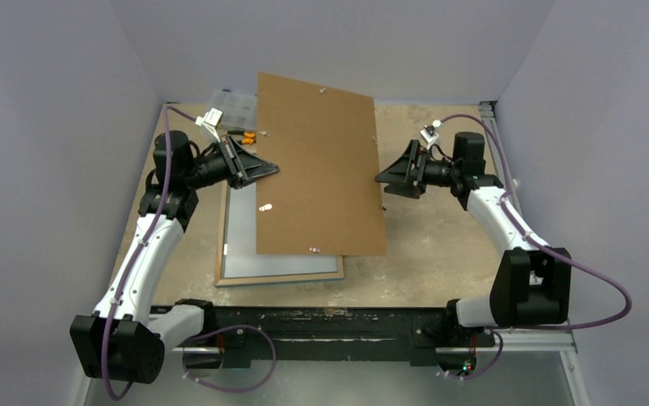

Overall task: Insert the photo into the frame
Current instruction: Turn over the photo frame item at the center of the board.

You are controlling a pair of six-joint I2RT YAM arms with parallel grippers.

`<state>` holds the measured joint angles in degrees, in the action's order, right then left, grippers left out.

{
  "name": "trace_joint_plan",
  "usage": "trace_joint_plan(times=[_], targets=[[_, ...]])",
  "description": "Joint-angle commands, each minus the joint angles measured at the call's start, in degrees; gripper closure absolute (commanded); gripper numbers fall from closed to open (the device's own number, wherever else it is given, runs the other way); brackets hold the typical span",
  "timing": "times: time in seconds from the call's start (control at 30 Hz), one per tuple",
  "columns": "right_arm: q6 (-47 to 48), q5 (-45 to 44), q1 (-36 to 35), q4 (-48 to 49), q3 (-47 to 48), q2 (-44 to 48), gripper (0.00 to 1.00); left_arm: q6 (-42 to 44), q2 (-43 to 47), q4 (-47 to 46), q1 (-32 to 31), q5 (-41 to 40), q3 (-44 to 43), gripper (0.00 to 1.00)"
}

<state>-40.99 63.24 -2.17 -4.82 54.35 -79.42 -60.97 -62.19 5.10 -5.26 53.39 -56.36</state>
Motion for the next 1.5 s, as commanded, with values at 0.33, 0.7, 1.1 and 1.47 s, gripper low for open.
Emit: trace_joint_plan(times=[0.33, 0.7, 1.1, 1.47], targets=[[-41.67, 7.90, -0.35, 56.89, -5.42, 2.95, 0.30, -5.94, 0.63, -12.55, 0.68, 6.92, -1.03, 1.00], [-72.18, 8.49, -2.11, 94.61, -4.05, -4.69, 0.69, -3.04, -0.39, -8.99, 2.15, 7.53, -0.29, 1.00], [-64.17, 9.49, -3.79, 83.44, -4.85, -3.20, 1.00, 0.15, -0.67, -5.25, 2.44, 6.43, -0.72, 0.98], [-6.25, -0.03, -3.93, 3.08, 8.64, 8.05, 1.00, 13.47, 0.04, 19.20, 4.68, -2.86, -4.50, 0.06]])
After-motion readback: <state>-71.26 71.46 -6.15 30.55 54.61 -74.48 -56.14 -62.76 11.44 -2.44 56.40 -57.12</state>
